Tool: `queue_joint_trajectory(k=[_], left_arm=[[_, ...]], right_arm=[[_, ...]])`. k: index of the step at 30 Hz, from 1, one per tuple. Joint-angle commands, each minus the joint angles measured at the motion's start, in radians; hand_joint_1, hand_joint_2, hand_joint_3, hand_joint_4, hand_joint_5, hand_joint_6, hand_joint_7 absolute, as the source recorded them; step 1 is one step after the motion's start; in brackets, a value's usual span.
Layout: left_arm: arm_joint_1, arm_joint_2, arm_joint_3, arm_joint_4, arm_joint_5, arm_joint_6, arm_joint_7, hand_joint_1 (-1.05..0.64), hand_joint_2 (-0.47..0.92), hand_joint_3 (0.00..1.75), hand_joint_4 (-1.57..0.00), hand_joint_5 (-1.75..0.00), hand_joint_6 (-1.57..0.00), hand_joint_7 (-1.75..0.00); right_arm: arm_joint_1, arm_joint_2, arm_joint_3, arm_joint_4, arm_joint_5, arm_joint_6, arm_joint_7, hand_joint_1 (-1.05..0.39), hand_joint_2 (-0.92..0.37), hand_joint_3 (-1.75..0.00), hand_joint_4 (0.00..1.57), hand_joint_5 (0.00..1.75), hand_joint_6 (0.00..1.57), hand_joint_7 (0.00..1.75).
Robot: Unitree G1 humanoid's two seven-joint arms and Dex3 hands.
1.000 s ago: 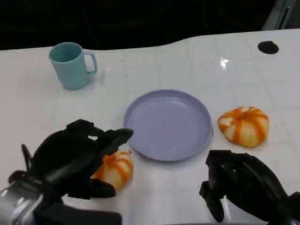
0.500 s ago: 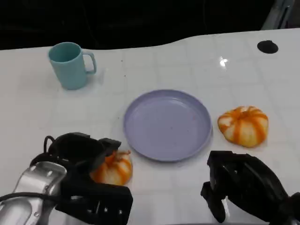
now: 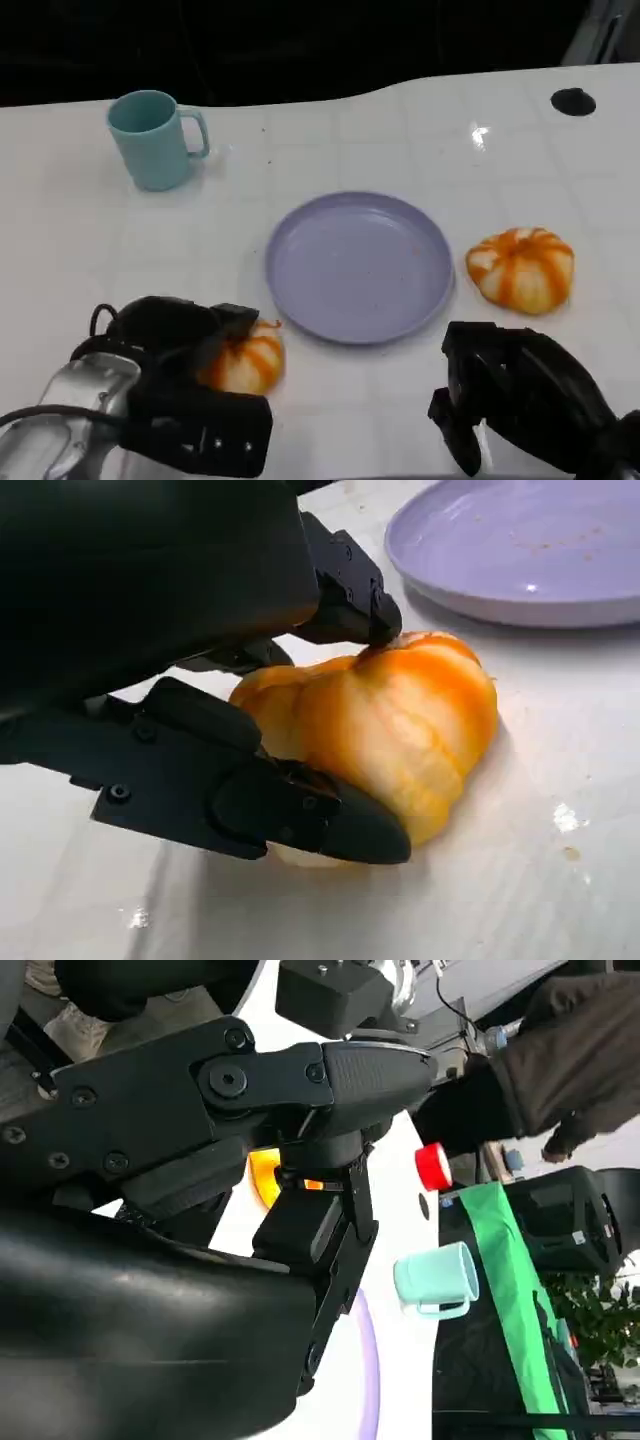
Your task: Grasp the bread from the table and place it into the plate.
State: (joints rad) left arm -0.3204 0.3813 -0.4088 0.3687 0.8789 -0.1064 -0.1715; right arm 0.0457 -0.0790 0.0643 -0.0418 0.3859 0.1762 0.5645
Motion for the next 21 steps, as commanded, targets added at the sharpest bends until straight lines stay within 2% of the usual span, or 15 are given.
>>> queue_joint_trajectory(k=[1, 2, 3, 4, 5, 7, 10, 13, 16, 17, 20, 21], left_arm=[[-0.002, 0.005, -0.009, 0.12, -0.031, -0.067, 0.149, -0.29, 0.92, 0.31, -0.83, -0.9, -1.04, -0.21], [-0.009, 0.009, -0.019, 0.142, -0.021, -0.082, 0.194, -0.28, 0.92, 0.32, -0.86, -1.0, -1.11, -0.23], [-0.016, 0.012, -0.028, 0.16, -0.011, -0.091, 0.233, -0.27, 0.92, 0.26, -0.82, -1.42, -1.03, -0.63], [-0.022, 0.014, -0.035, 0.178, -0.005, -0.105, 0.277, -0.27, 0.92, 0.28, -0.79, -1.58, -0.93, -0.87], [-0.027, 0.016, -0.04, 0.194, -0.003, -0.119, 0.317, -0.27, 0.92, 0.33, -0.78, -1.68, -0.84, -1.13], [-0.034, 0.02, -0.05, 0.208, 0.003, -0.131, 0.369, -0.26, 0.92, 0.4, -0.78, -1.73, -0.77, -1.33], [-0.039, 0.028, -0.06, 0.198, 0.014, -0.124, 0.409, -0.25, 0.92, 0.41, -0.79, -1.74, -0.73, -1.45], [-0.03, 0.045, -0.058, 0.137, 0.024, -0.097, 0.392, -0.25, 0.92, 0.38, -0.75, -1.75, -0.78, -1.18], [-0.02, 0.069, -0.051, 0.064, 0.028, -0.071, 0.355, -0.25, 0.92, 0.37, -0.76, -1.7, -0.85, -0.99], [-0.015, 0.082, -0.049, 0.036, 0.027, -0.064, 0.335, -0.25, 0.92, 0.37, -0.77, -1.73, -0.84, -1.08], [0.001, 0.112, -0.035, -0.045, 0.019, -0.039, 0.272, -0.24, 0.92, 0.38, -0.77, -1.74, -0.84, -1.16], [0.008, 0.124, -0.023, -0.086, 0.009, -0.023, 0.231, -0.24, 0.92, 0.4, -0.79, -1.75, -0.78, -1.34]], right_arm=[[0.01, -0.012, -0.013, -0.016, 0.013, 0.007, 0.001, -0.94, -0.92, -0.35, 1.28, 1.61, 1.11, 1.52], [0.01, -0.012, -0.013, -0.018, 0.012, 0.007, 0.0, -0.94, -0.92, -0.35, 1.28, 1.61, 1.11, 1.52], [0.011, -0.013, -0.013, -0.02, 0.011, 0.007, 0.0, -0.94, -0.92, -0.34, 1.28, 1.61, 1.11, 1.52], [0.01, -0.013, -0.014, -0.019, 0.012, 0.006, 0.002, -0.94, -0.92, -0.34, 1.28, 1.6, 1.11, 1.52], [0.009, -0.013, -0.016, -0.018, 0.015, 0.007, 0.003, -0.94, -0.92, -0.34, 1.28, 1.6, 1.11, 1.51], [0.01, -0.013, -0.016, -0.02, 0.011, 0.007, 0.001, -0.94, -0.92, -0.34, 1.28, 1.6, 1.12, 1.51], [0.013, -0.014, -0.018, -0.025, 0.01, 0.008, -0.002, -0.94, -0.92, -0.34, 1.28, 1.6, 1.12, 1.51], [0.013, -0.014, -0.021, -0.025, 0.015, 0.01, 0.001, -0.93, -0.92, -0.35, 1.29, 1.6, 1.12, 1.52], [0.014, -0.014, -0.022, -0.025, 0.018, 0.013, 0.003, -0.93, -0.92, -0.35, 1.29, 1.6, 1.12, 1.52], [0.015, -0.014, -0.022, -0.027, 0.018, 0.014, 0.003, -0.93, -0.92, -0.35, 1.29, 1.6, 1.12, 1.52], [0.016, -0.016, -0.022, -0.028, 0.016, 0.013, 0.004, -0.93, -0.92, -0.34, 1.29, 1.6, 1.11, 1.52], [0.015, -0.016, -0.022, -0.029, 0.017, 0.015, 0.004, -0.93, -0.92, -0.35, 1.29, 1.6, 1.11, 1.52]])
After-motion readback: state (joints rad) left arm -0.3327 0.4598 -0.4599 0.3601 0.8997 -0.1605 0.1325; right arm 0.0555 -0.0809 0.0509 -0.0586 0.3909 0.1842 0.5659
